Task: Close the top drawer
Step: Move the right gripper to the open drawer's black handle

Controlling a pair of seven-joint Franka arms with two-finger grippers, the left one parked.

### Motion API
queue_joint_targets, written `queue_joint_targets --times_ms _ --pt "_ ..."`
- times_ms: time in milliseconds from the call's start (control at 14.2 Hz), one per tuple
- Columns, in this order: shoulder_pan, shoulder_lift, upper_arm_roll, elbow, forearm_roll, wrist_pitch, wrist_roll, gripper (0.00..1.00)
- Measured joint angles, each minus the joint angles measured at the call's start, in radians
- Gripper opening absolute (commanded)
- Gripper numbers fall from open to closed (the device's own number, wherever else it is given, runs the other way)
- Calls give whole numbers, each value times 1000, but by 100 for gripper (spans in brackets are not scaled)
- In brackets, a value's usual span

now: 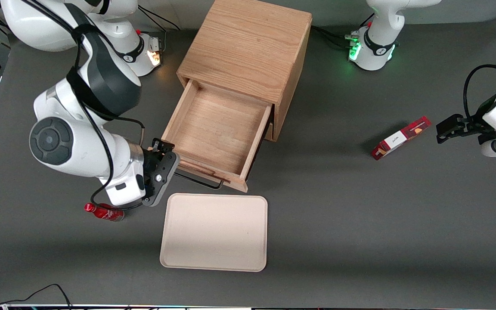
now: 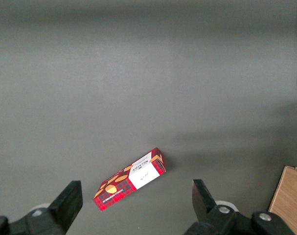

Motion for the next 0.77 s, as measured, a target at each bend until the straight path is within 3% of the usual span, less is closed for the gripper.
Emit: queue_joint_targets --times_ms 775 --pt "-29 123 -2 39 83 25 -26 100"
